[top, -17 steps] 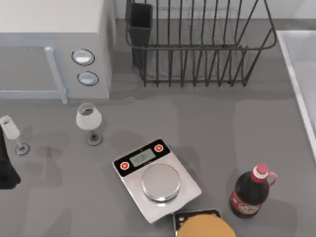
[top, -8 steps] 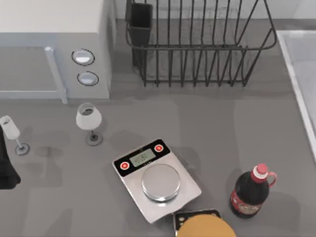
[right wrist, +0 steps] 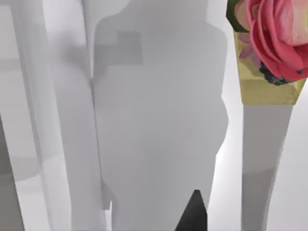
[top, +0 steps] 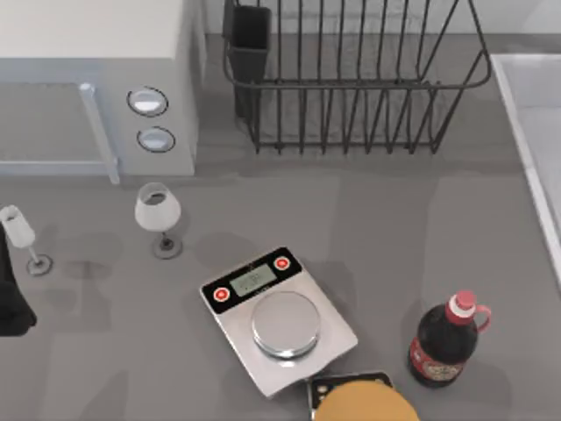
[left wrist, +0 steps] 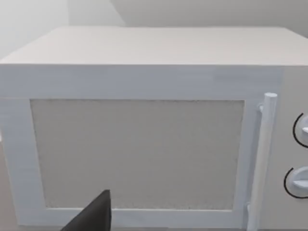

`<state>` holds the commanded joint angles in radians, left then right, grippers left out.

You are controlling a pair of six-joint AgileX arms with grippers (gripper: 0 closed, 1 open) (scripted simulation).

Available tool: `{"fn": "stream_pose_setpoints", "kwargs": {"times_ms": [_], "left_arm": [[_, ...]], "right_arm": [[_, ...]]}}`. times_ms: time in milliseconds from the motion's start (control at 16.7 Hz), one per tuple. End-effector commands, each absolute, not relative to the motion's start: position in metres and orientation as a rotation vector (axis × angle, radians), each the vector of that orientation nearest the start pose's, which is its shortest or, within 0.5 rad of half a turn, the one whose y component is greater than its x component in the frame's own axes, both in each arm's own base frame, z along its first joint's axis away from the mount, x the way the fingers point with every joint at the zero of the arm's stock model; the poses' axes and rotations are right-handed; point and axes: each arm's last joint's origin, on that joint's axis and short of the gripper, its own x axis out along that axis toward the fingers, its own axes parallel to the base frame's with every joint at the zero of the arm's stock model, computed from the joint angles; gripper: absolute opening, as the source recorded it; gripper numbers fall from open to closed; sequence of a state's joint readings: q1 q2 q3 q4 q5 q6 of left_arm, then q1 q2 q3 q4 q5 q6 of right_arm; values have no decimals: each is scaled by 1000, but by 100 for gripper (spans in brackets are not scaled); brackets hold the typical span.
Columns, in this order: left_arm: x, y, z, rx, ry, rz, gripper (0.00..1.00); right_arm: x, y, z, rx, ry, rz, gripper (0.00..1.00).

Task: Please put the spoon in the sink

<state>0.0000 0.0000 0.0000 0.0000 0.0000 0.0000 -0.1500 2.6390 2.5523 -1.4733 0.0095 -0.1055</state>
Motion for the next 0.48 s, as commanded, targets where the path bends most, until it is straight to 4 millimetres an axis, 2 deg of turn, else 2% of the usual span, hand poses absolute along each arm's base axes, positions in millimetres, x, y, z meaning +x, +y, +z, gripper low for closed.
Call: {"fn": "stream_pose_setpoints", "kwargs": {"times_ms": [180,480], "left_arm": [[106,-1,160,0,0,0,100],[106,-1,160,0,0,0,100]], "right_arm": [[502,-69,158,20,1549,-28,0],[502,-69,158,20,1545,-29,0]]}}
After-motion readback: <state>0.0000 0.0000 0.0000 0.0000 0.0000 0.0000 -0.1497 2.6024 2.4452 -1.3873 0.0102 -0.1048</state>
